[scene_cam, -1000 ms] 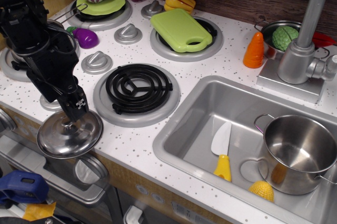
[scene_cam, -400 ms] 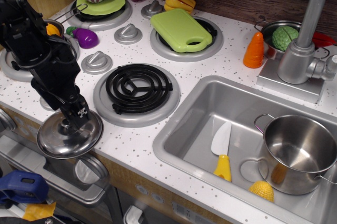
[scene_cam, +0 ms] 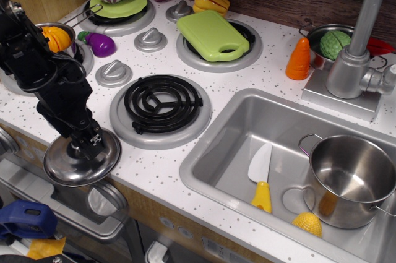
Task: Put lid on stove
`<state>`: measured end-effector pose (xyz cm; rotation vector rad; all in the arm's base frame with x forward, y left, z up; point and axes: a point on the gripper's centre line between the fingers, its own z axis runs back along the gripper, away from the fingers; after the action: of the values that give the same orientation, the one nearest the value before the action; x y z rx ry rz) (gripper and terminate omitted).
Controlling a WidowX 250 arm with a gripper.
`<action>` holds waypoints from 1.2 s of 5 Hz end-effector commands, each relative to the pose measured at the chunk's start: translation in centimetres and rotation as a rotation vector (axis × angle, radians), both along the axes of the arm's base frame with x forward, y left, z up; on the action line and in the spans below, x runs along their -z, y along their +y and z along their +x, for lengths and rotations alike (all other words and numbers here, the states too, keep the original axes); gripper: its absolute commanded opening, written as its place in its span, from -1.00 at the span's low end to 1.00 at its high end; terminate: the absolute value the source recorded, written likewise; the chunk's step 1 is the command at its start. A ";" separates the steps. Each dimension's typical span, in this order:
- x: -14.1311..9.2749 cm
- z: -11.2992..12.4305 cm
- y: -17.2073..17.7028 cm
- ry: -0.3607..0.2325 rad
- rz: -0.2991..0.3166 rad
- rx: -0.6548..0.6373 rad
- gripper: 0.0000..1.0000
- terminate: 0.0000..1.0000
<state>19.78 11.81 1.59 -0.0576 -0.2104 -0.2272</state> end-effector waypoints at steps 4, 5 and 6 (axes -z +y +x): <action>0.6 -0.3 0.3 -0.030 0.004 -0.034 1.00 -1.00; -0.5 0.0 0.4 -0.022 0.030 -0.020 -1.00 -1.00; -2.4 0.5 0.8 -0.002 0.070 -0.002 -1.00 -1.00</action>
<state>20.10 12.49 3.95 -0.0194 -0.1776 -0.2381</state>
